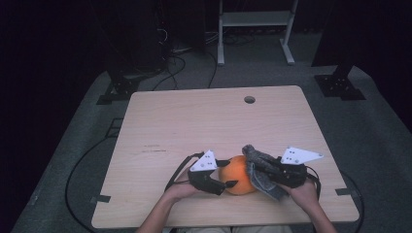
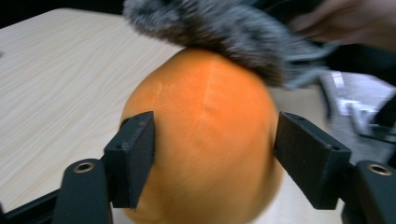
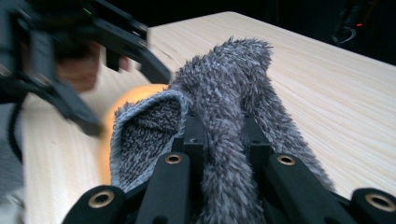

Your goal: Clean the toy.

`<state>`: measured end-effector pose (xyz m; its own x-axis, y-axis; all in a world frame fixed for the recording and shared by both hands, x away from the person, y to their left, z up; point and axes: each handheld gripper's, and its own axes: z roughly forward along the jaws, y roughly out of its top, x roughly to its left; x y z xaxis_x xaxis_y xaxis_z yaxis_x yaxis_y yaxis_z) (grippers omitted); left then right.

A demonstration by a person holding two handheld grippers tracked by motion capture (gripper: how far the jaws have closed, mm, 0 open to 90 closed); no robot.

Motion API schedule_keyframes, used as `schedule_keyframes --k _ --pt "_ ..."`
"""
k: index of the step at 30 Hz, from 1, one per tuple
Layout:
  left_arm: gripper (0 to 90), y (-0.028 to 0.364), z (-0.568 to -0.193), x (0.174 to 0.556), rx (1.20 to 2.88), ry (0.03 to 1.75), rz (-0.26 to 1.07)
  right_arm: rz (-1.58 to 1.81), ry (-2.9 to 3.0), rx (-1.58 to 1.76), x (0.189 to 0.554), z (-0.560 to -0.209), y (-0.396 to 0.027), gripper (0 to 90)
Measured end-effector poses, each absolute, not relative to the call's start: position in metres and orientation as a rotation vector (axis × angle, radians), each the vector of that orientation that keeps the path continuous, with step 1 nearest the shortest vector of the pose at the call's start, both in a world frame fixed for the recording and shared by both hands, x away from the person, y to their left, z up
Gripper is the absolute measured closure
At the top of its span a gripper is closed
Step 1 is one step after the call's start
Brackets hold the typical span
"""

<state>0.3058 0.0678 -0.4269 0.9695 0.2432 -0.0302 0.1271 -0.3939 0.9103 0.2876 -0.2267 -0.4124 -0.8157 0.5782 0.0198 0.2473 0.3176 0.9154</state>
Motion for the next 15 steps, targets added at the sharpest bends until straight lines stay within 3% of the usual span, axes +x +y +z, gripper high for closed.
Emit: schedule_keyframes --k 2,5,7,8,12,15 --pt "27.7 0.07 -0.425 0.306 1.978 0.254 0.134 1.496 2.277 0.745 0.287 -0.414 -0.233 75.9" --pt "15.9 0.066 -0.43 0.311 2.029 0.331 0.204 1.482 2.274 0.741 0.287 -0.415 -0.235 75.8" --pt "10.0 0.063 -0.434 0.314 2.043 0.366 0.171 1.486 2.277 0.737 0.287 -0.415 -0.236 75.8" --pt "10.3 0.063 -0.435 0.314 2.037 0.358 0.169 1.484 2.279 0.736 0.287 -0.415 -0.235 75.8" --pt "27.5 0.058 -0.437 0.308 2.049 0.299 0.189 1.508 2.257 0.775 0.287 -0.411 -0.234 75.9" --pt "30.8 0.057 -0.436 0.306 2.064 0.292 0.209 1.562 2.269 0.72 0.282 -0.403 -0.218 76.0"
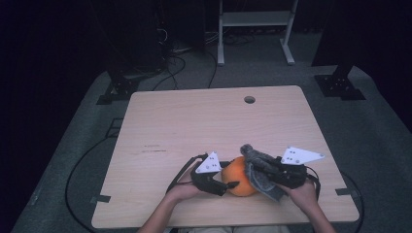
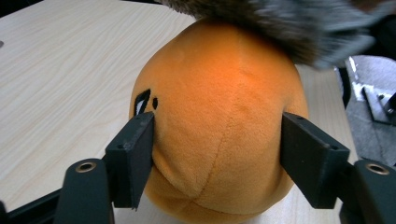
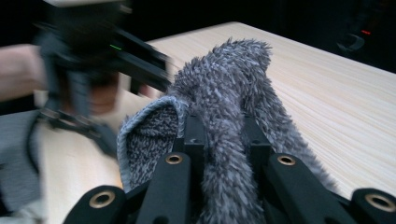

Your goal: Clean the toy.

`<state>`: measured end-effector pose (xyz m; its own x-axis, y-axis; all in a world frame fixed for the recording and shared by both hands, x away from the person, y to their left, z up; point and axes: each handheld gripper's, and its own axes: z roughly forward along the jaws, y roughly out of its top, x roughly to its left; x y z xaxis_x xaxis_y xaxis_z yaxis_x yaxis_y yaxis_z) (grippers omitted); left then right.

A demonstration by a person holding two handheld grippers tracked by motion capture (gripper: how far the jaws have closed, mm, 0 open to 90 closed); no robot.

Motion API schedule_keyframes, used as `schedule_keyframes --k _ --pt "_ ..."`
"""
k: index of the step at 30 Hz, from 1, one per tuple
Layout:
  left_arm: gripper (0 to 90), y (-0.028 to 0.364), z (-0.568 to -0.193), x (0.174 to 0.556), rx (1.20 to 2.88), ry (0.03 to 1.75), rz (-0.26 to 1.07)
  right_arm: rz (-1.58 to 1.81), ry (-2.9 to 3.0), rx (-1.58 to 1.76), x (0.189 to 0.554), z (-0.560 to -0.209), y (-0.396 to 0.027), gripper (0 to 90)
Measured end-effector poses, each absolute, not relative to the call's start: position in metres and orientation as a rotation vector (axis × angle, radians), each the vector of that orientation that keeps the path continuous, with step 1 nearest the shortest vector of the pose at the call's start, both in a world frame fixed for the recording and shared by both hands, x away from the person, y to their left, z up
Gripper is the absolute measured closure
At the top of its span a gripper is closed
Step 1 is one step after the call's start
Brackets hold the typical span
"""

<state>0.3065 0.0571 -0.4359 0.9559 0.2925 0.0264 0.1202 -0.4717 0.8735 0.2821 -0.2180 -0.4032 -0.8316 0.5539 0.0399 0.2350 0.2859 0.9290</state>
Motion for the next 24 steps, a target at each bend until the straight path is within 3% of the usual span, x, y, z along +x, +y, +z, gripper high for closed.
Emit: schedule_keyframes --k 4,13,15,20,24 --pt "32.8 0.063 -0.438 0.308 2.056 0.306 0.187 1.538 2.288 0.674 0.28 -0.402 -0.206 76.1" --pt "31.8 0.064 -0.439 0.309 2.034 0.288 0.16 1.526 2.248 0.87 0.294 -0.42 -0.247 76.1" --pt "29.0 0.064 -0.439 0.309 2.033 0.288 0.152 1.531 2.252 0.869 0.295 -0.421 -0.247 76.1" --pt "9.5 0.06 -0.445 0.312 2.072 0.342 0.137 1.54 2.248 0.875 0.295 -0.424 -0.246 76.1" --pt "10.8 0.057 -0.446 0.312 2.057 0.322 0.125 1.543 2.247 0.882 0.295 -0.425 -0.248 76.0"
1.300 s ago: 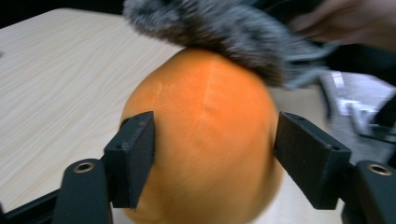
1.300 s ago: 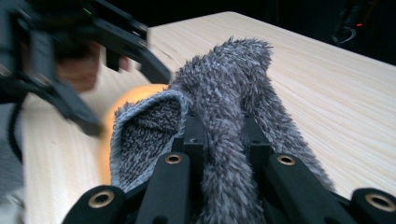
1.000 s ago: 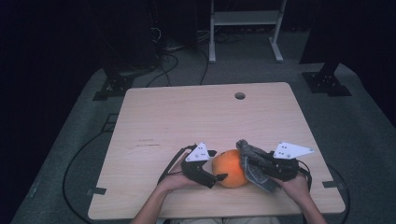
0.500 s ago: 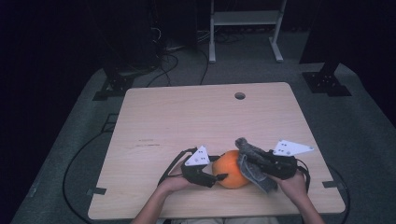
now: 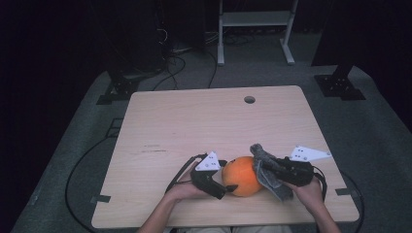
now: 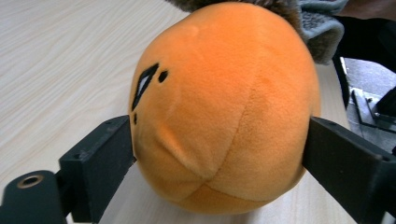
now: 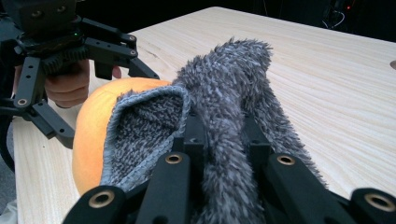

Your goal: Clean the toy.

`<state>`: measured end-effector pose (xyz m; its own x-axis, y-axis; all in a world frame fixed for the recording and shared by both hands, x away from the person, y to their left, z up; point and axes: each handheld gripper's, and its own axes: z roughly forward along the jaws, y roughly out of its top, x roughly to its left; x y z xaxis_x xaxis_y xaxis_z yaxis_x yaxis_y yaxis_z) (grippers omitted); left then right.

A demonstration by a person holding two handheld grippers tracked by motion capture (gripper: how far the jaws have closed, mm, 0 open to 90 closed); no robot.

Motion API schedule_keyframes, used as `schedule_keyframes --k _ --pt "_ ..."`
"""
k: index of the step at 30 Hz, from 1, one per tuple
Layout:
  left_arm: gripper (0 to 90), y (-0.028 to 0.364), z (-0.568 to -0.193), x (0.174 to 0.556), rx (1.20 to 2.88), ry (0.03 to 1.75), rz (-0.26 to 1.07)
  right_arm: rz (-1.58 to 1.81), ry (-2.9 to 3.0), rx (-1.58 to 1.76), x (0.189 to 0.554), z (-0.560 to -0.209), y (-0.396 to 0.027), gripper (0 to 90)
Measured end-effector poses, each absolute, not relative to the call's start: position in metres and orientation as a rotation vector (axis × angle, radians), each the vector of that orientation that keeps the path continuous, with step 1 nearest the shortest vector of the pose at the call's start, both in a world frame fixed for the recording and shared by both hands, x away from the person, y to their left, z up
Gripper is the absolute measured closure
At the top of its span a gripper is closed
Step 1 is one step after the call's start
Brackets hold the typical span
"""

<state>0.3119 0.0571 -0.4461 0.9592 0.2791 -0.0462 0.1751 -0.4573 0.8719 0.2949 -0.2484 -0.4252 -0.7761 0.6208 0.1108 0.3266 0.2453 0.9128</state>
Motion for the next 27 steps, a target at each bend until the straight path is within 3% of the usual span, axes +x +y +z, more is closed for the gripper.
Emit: schedule_keyframes --k 5,8,13,18,27 --pt "29.5 0.057 -0.446 0.304 2.018 0.309 0.205 1.569 2.244 0.911 0.296 -0.428 -0.25 76.1" --pt "34.1 0.058 -0.439 0.302 1.954 0.312 0.21 1.573 2.221 0.93 0.297 -0.427 -0.253 76.2" --pt "35.0 0.058 -0.413 0.295 1.954 0.334 0.279 1.691 2.157 0.918 0.293 -0.412 -0.254 76.2" --pt "34.9 0.06 -0.401 0.292 1.969 0.321 0.299 1.792 2.168 0.747 0.278 -0.385 -0.222 76.2" --pt "33.7 0.065 -0.39 0.288 2.036 0.34 0.308 1.669 2.216 0.764 0.28 -0.399 -0.203 76.2"
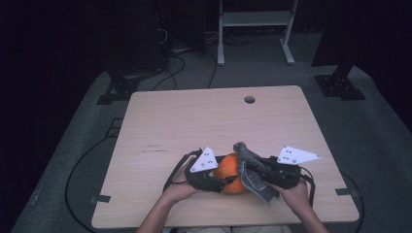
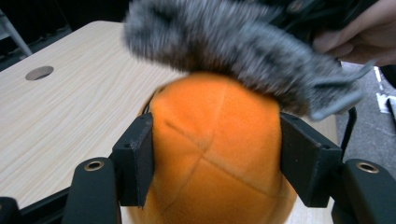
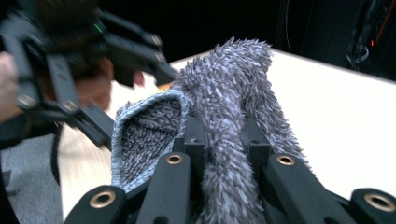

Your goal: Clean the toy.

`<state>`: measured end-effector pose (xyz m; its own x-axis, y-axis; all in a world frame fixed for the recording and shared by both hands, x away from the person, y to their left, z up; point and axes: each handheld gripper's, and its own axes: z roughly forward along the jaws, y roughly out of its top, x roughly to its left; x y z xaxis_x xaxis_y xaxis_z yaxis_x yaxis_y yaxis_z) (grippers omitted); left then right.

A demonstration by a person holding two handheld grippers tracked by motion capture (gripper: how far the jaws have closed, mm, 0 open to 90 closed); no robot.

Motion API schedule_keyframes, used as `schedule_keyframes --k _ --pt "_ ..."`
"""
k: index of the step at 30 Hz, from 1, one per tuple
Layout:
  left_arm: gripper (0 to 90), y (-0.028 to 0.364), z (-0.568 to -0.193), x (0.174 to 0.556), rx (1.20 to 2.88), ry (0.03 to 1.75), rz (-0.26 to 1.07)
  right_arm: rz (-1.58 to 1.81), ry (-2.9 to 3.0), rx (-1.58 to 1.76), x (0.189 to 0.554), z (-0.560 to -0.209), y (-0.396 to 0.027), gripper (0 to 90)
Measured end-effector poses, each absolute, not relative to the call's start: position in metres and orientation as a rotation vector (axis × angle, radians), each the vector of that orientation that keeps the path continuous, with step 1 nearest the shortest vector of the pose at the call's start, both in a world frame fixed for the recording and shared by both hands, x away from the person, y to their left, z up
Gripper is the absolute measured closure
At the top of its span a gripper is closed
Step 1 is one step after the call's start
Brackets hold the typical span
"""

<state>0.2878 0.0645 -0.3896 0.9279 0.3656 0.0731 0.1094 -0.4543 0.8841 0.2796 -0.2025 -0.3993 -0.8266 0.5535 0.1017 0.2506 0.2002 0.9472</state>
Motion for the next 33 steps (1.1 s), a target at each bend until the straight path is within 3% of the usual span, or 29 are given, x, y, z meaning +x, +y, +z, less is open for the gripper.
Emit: schedule_keyframes --k 3,8,14,16,19,22,29,33 --pt "31.3 0.066 -0.398 0.292 2.038 0.327 0.278 1.622 2.255 0.806 0.286 -0.412 -0.203 76.2" --pt "11.4 0.079 -0.406 0.306 1.981 0.345 0.184 1.613 2.266 0.857 0.292 -0.428 -0.209 76.1" --pt "5.1 0.076 -0.425 0.314 2.01 0.339 0.122 1.63 2.261 0.882 0.295 -0.431 -0.213 76.0" --pt "6.6 0.075 -0.43 0.313 2.015 0.316 0.11 1.627 2.263 0.88 0.295 -0.432 -0.213 76.0" --pt "25.4 0.077 -0.425 0.311 2.04 0.312 0.148 1.63 2.258 0.883 0.295 -0.431 -0.216 76.0" --pt "31.4 0.08 -0.416 0.311 2.015 0.368 0.16 1.634 2.197 0.879 0.294 -0.424 -0.222 76.1" --pt "30.9 0.076 -0.41 0.31 2.04 0.455 0.169 1.689 2.18 0.748 0.28 -0.403 -0.212 76.2" --pt "17.8 0.071 -0.413 0.308 2.042 0.434 0.165 1.639 2.238 0.745 0.283 -0.414 -0.202 76.1"
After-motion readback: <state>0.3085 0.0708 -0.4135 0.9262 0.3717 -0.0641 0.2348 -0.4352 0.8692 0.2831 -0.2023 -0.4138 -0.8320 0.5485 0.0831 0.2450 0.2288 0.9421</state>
